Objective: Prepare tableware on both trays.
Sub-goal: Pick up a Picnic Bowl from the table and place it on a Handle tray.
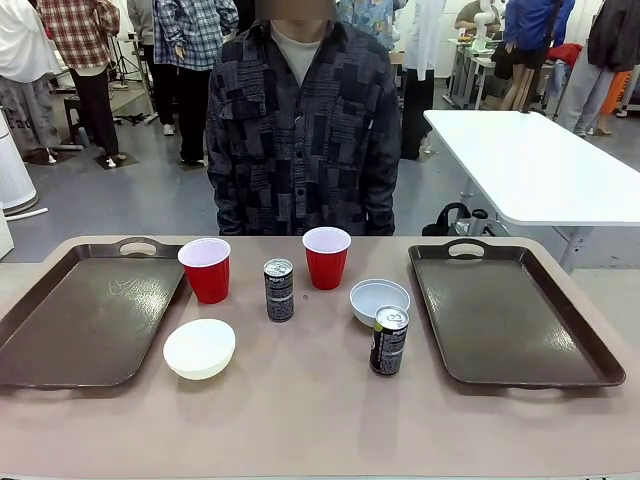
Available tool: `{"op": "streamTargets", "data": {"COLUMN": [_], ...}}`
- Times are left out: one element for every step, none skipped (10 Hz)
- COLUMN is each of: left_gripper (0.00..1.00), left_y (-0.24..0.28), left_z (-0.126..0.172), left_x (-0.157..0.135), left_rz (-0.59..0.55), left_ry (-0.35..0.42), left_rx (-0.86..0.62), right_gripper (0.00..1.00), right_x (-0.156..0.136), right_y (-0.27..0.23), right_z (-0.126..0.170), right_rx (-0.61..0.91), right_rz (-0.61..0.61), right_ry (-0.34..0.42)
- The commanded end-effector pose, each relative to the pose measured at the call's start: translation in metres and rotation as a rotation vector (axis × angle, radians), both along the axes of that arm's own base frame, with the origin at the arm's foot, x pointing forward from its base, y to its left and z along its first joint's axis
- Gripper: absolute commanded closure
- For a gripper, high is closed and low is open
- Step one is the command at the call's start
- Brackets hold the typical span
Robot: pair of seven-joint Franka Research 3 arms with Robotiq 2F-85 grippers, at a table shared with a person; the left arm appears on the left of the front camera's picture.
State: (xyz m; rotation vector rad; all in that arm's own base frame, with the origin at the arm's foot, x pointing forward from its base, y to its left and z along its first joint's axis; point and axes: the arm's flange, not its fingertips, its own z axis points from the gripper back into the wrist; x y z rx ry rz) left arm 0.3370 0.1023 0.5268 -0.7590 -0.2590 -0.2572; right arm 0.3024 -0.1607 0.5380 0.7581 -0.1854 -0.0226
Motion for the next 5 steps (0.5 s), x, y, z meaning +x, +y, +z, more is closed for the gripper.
{"op": "streamTargets", "data": {"left_gripper": [0.0, 0.0, 0.0, 0.0, 0.0], "left_y": [0.0019, 0.0019, 0.0019, 0.0019, 0.0019], "left_z": [-0.0008, -0.0008, -0.0008, -0.0008, -0.0008], "left_x": [-0.0005, -0.0005, -0.0005, -0.0005, -0.0005], "left_rz": [0.0, 0.0, 0.0, 0.0, 0.0], "left_ry": [0.004, 0.004, 0.004, 0.004, 0.004], "left_rx": [-0.026, -0.026, -0.026, -0.026, -0.026], "right_gripper": [0.0, 0.0, 0.0, 0.0, 0.0], "right_x": [-0.0005, -0.0005, -0.0005, -0.0005, -0.0005], "right_y": [-0.0034, -0.0034, -0.0034, -0.0034, -0.0034], "right_z": [0.0008, 0.0008, 0.0008, 0.0008, 0.0008], "right_rx": [0.001, 0.001, 0.001, 0.001, 0.001], "right_rz": [-0.011, -0.011, -0.011, -0.011, -0.011], "right_ry": [-0.006, -0.006, -0.006, -0.006, -0.006]}}
